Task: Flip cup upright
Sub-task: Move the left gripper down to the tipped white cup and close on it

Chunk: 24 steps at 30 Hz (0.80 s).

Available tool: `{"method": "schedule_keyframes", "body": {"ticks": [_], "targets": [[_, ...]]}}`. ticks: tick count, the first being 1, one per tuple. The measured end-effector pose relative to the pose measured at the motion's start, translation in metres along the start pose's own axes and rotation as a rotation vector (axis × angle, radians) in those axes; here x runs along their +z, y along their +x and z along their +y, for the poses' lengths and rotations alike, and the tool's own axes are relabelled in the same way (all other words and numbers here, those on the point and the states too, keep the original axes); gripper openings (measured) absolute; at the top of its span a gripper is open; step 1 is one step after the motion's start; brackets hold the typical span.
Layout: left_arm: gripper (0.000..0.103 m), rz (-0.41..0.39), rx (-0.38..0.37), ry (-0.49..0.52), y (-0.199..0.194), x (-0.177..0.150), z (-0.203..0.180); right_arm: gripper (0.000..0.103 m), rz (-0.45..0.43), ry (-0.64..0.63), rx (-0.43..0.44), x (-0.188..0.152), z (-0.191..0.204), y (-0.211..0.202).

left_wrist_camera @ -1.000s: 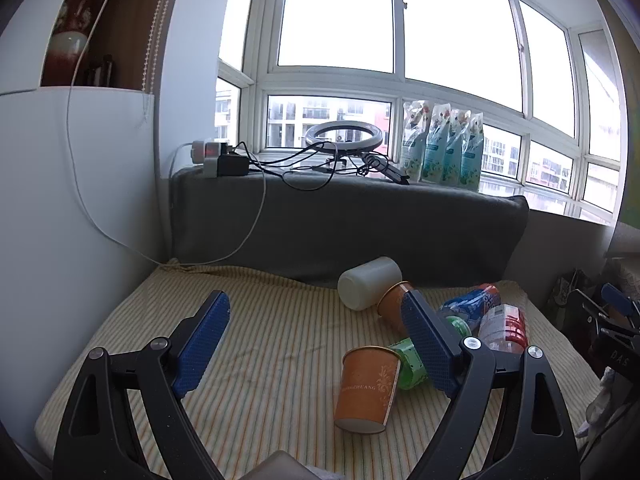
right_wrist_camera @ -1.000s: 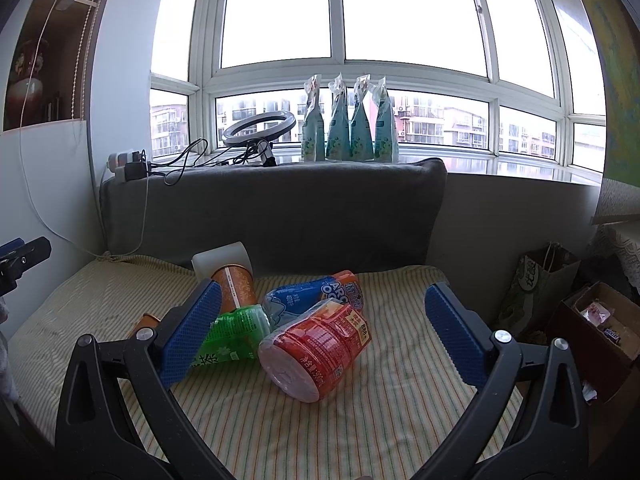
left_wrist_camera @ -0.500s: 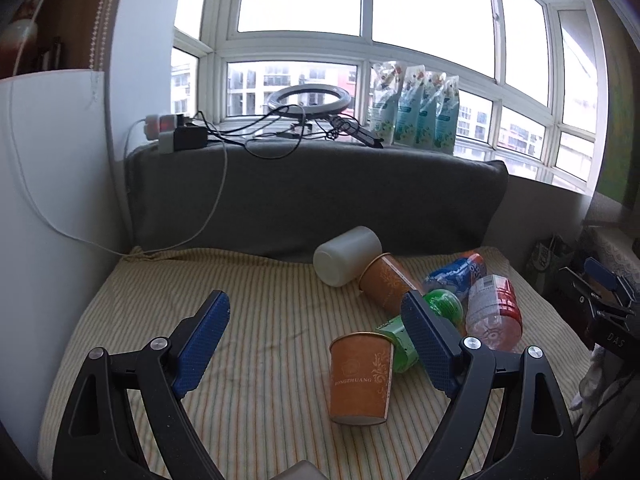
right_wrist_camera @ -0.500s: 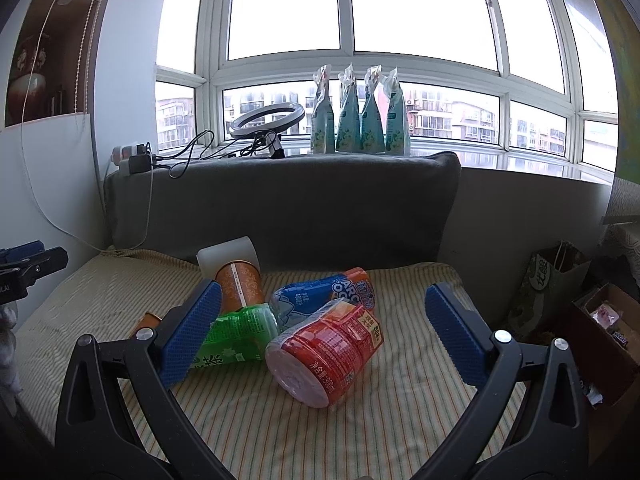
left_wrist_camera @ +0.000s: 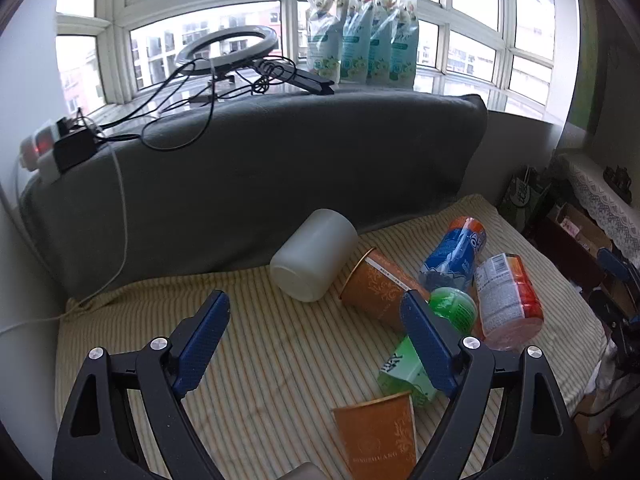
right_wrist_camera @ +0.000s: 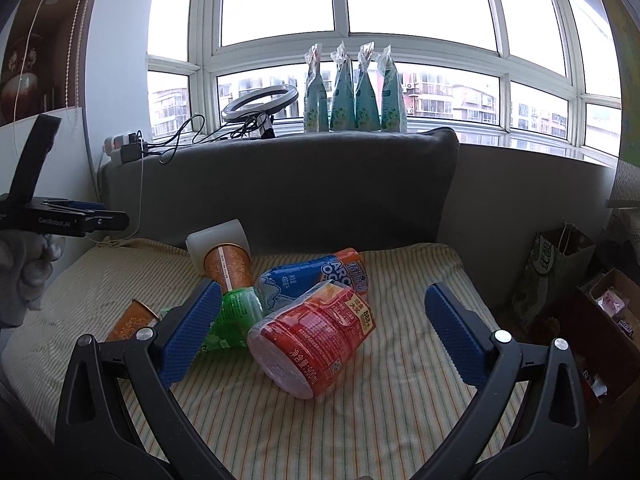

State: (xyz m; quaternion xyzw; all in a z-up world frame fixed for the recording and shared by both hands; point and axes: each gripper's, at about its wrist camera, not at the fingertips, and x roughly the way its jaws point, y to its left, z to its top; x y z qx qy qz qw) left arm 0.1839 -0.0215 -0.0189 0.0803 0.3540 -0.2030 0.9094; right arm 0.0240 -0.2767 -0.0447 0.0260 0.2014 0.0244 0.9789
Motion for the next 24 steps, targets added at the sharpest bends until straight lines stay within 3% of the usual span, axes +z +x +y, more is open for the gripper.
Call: {"method": "schedule_keyframes", "body": {"ticks": [14,16,24], "targets": [[0.087,0.246,-0.125,0.079,0.124,0.064,0.01,0.103,0.08,0.05,-0.058,-0.004,-0.031,0.031],[0.086,0.309,-0.174,0.069,0.143,0.066,0.011,0.103,0.085,0.064,-0.065,-0.003,-0.035,0.036],[0.086,0.478,-0.226,0.08,0.183,0.06,0.016,0.103,0.11,0.091,-0.085,-0.004,-0.045,0.057]]}}
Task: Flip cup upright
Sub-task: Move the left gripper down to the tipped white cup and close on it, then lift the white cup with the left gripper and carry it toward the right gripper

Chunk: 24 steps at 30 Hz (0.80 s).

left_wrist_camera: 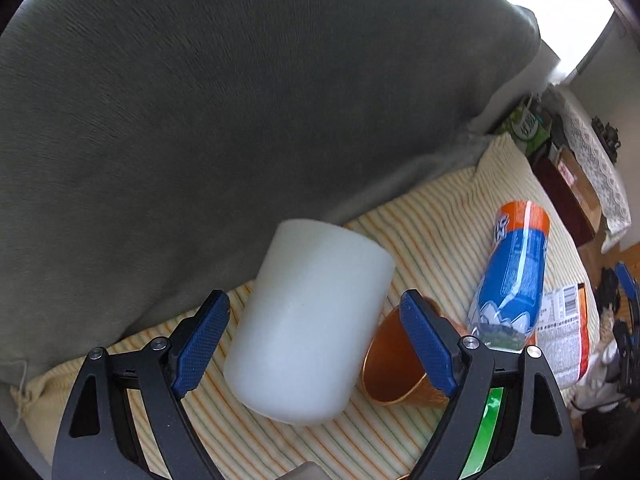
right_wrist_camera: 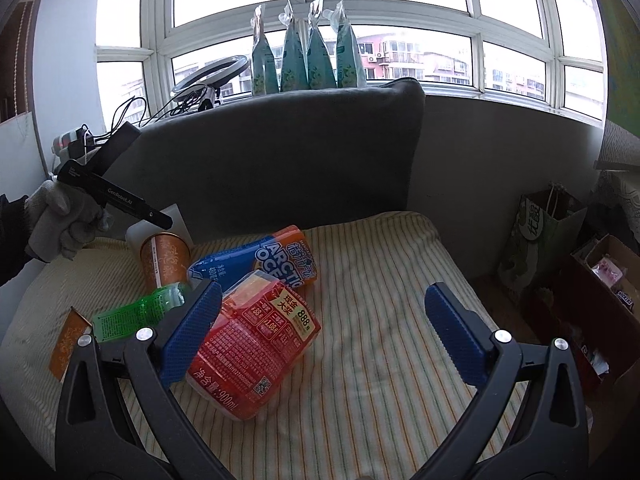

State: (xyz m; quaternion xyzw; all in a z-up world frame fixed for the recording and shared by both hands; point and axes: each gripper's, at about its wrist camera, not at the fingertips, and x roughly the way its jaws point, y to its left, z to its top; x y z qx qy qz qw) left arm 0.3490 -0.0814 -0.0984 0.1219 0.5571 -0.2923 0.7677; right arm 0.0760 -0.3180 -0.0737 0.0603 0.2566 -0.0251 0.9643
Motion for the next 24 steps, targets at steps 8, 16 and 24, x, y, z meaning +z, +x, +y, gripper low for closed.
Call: {"method": "schedule_keyframes", "body": {"ticks": [8,16,24], "targets": [[0.082,0.081,-0.006,0.014,0.017,0.002,0.009,0.103,0.008,0.038,-0.009,0.0,-0.008,0.009],[0.078,0.044,0.007,0.008,0.012,-0.005,0.013,0.103,0.002,0.049,-0.021,-0.001,-0.011,0.008],[0.078,-0.001,0.034,-0.032,-0.004,-0.016,0.021,0.103,-0.011,0.031,-0.023,-0.002,-0.006,0.002]]}}
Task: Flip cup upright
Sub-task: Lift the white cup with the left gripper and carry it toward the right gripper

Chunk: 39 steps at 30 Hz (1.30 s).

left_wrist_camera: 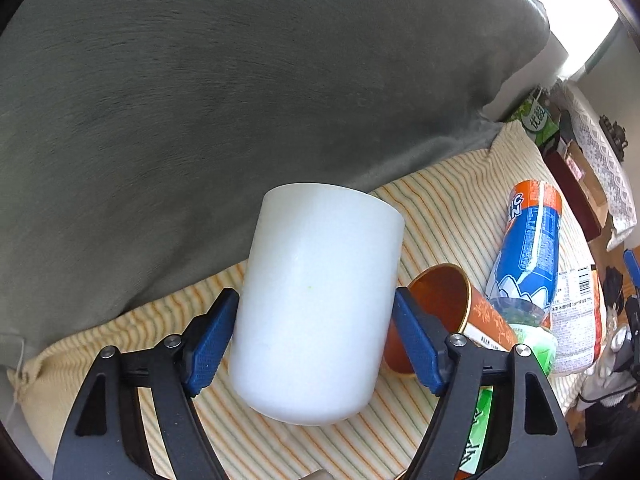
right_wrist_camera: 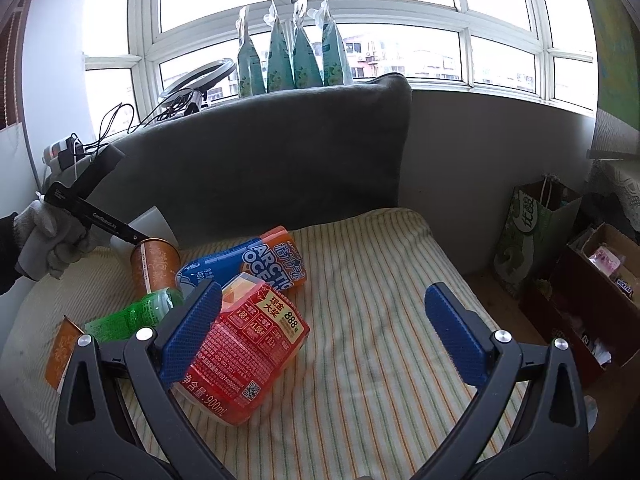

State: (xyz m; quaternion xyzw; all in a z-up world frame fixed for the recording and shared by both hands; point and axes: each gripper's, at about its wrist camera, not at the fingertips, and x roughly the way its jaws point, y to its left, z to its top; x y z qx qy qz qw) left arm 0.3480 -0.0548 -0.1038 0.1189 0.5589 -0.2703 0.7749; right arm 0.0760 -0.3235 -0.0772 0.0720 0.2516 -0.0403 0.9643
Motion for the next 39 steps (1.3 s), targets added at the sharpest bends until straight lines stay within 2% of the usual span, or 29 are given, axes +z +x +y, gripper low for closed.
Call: {"method": "schedule_keyframes", "body": {"ticks": [4,11,18,24,35,39], "targets": [[0.078,-0.023,0.003,-0.037,-0.011,-0.008,0.007,0.103,-0.006,0.0,0.0,0.001,0.001,-0.004],[0.078,-0.067,0.028,-0.04,-0.046,-0.031,0.005,0.103,-0.021,-0.001,0.004,0.002,0.005,-0.011],[0.078,-0.133,0.019,-0.037,-0.096,-0.058,-0.022,0.103,-0.044,0.004,0.034,0.003,0.009,-0.029],[0.078,-0.161,-0.011,0.002,-0.127,-0.096,-0.069,0.103,-0.05,0.002,0.067,-0.003,0.013,-0.049],[0.078,-0.135,-0.102,0.031,-0.103,-0.151,-0.165,0.103,-0.037,0.026,0.121,-0.026,0.005,-0.084],[0.078,-0.122,-0.117,0.013,-0.091,-0.165,-0.183,0.103,-0.016,0.027,0.138,-0.036,0.003,-0.091]]}}
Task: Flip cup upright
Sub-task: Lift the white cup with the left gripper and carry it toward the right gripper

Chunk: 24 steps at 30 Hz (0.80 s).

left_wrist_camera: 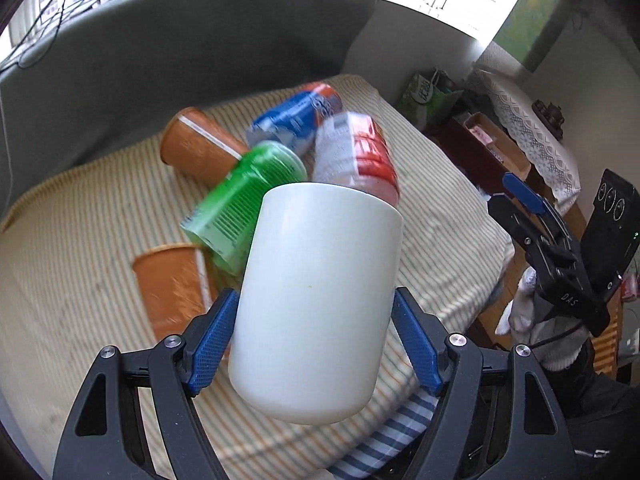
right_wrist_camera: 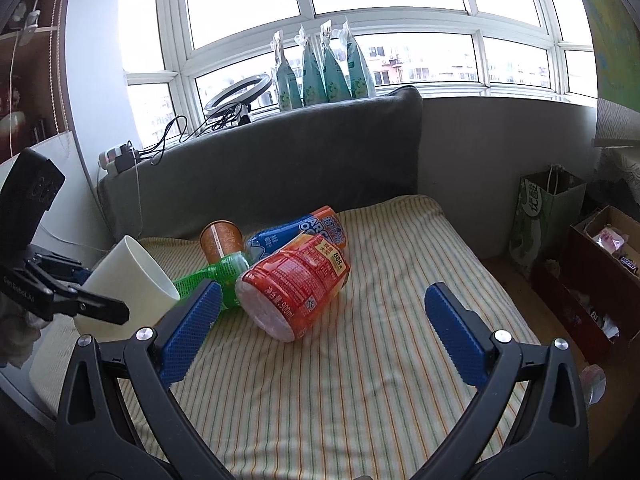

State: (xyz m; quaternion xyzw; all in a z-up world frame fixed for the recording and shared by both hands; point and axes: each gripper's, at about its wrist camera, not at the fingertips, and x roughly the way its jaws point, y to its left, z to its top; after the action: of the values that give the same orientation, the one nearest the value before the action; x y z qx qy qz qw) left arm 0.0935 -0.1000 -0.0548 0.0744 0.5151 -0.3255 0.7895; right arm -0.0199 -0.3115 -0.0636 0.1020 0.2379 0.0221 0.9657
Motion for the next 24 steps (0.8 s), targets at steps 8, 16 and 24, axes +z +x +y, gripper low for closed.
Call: {"method": "schedule_keyframes", "body": {"ticks": [8,16,24], "targets": [[0.077,0.032,-0.023,-0.095,0.032,-0.021,-0.004,0.103,0.083,0.066,0.067,-0.015,-0.005,0.0],[0.078,0.052,-0.024,-0.123,0.046,-0.031,-0.002,0.103,0.14,0.106,0.108,-0.026,-0.003,0.005],[0.079,0.034,0.007,-0.103,0.039,-0.03,-0.003,0.103,0.187,0.117,0.133,-0.031,0.004,0.011]]}}
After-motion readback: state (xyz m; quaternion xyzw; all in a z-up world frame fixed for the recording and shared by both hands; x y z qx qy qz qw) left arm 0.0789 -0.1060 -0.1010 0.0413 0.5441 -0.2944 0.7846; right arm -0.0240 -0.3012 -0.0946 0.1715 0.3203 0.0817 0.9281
